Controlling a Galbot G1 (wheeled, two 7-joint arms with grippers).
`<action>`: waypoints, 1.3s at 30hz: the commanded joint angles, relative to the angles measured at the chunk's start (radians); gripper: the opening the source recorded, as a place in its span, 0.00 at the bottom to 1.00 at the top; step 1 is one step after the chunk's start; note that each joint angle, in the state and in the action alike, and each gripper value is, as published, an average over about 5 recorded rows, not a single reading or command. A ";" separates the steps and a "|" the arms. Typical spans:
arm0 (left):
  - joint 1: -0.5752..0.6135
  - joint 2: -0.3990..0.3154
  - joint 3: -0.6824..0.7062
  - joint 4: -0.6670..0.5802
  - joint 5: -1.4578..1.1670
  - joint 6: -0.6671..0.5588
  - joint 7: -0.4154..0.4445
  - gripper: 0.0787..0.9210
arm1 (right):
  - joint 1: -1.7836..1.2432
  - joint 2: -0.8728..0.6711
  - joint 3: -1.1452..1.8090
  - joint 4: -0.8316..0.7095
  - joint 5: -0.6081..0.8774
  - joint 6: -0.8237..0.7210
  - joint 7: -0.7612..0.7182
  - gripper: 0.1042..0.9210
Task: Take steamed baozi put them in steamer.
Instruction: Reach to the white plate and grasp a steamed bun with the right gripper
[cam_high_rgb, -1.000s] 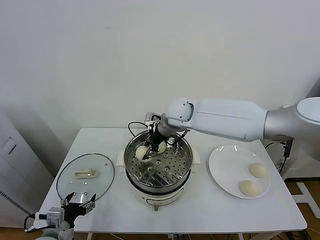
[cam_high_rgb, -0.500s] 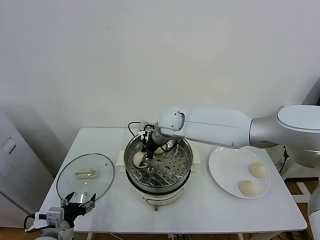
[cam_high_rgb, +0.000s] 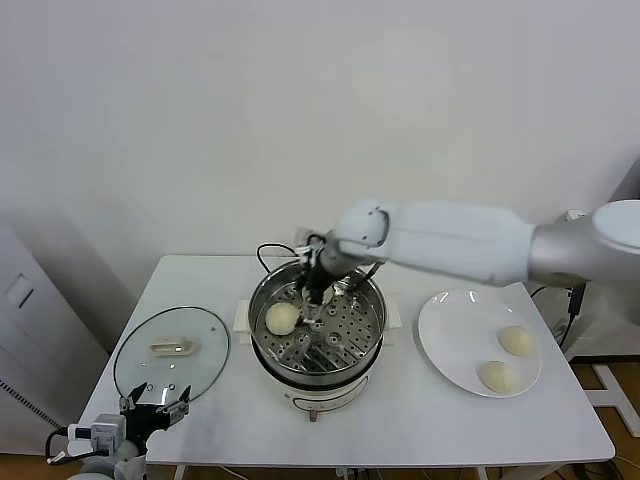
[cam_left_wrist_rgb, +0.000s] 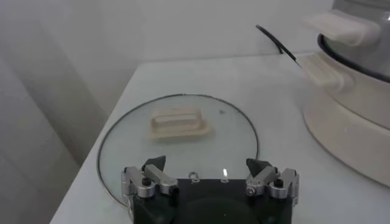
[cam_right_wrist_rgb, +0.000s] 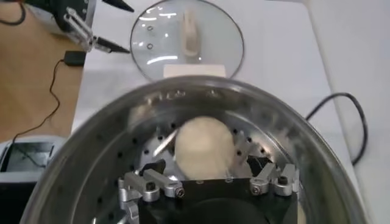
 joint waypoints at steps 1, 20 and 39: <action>0.003 0.010 -0.004 -0.011 -0.005 0.002 -0.001 0.88 | 0.238 -0.337 -0.114 0.073 -0.224 0.135 -0.308 0.88; 0.007 0.024 -0.009 -0.030 -0.009 0.009 -0.001 0.88 | -0.243 -0.656 0.205 -0.052 -0.677 0.365 -0.449 0.88; 0.003 0.017 -0.004 -0.019 -0.006 0.010 0.000 0.88 | -0.604 -0.574 0.484 -0.198 -0.841 0.420 -0.436 0.88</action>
